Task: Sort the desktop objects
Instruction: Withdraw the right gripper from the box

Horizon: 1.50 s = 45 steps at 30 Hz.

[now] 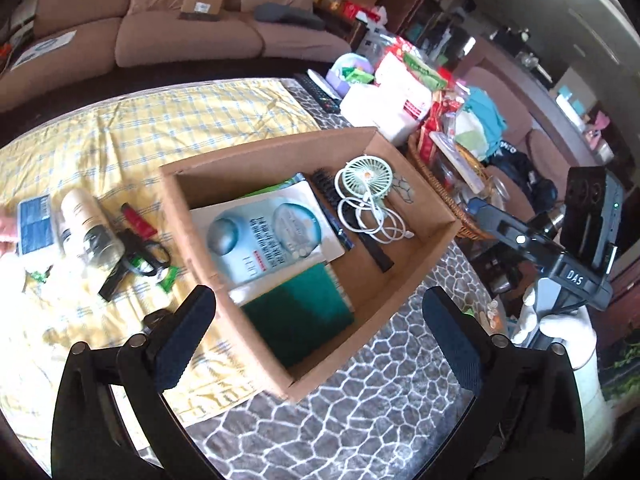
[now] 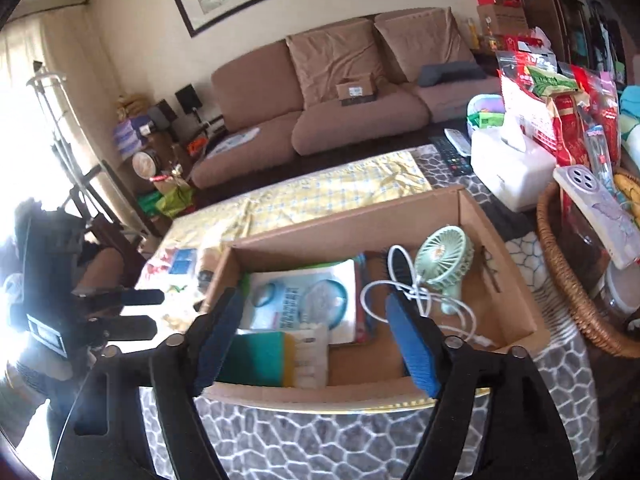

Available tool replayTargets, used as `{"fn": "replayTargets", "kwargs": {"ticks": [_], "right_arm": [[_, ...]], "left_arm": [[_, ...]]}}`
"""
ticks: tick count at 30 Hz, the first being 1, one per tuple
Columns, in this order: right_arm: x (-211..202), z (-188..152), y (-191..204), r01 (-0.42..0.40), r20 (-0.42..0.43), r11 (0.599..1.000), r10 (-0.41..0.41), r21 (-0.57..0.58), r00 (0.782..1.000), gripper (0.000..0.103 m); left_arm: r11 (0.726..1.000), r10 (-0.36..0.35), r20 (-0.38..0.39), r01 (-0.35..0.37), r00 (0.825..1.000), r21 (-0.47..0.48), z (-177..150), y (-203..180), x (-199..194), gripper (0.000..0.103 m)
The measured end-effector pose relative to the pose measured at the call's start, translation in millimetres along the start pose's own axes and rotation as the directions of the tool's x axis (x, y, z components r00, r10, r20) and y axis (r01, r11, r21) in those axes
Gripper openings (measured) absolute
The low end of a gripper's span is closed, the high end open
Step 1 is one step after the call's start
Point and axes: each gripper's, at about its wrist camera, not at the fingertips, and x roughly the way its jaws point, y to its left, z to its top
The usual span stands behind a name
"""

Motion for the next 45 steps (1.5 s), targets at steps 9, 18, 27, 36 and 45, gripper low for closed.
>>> {"fn": "replayTargets", "kwargs": {"ticks": [9, 18, 27, 36, 45], "right_arm": [[25, -24, 93, -0.056, -0.043, 0.997, 0.054, -0.043, 0.998, 0.095], [60, -78, 189, -0.062, -0.077, 0.989, 0.052, -0.133, 0.996, 0.102], [101, -143, 231, 0.027, -0.120, 0.981, -0.050, -0.193, 0.992, 0.102], [135, -181, 224, 0.080, -0.186, 0.980, -0.115, -0.183, 0.976, 0.102], [166, -191, 207, 0.158, -0.228, 0.973, -0.194, -0.168, 0.954, 0.102]], "left_arm": [[0.960, 0.212, 0.095, -0.190, 0.973, -0.206, -73, 118, -87, 0.103], [0.883, 0.436, 0.095, -0.405, 0.895, -0.237, -155, 152, -107, 0.103], [0.821, 0.534, 0.079, -0.494, 0.842, -0.287, -201, 171, -99, 0.103], [0.798, 0.554, 0.039, -0.517, 0.832, -0.308, -216, 191, -74, 0.103], [0.767, 0.608, -0.002, -0.589, 0.794, -0.254, -217, 198, -43, 0.103]]}}
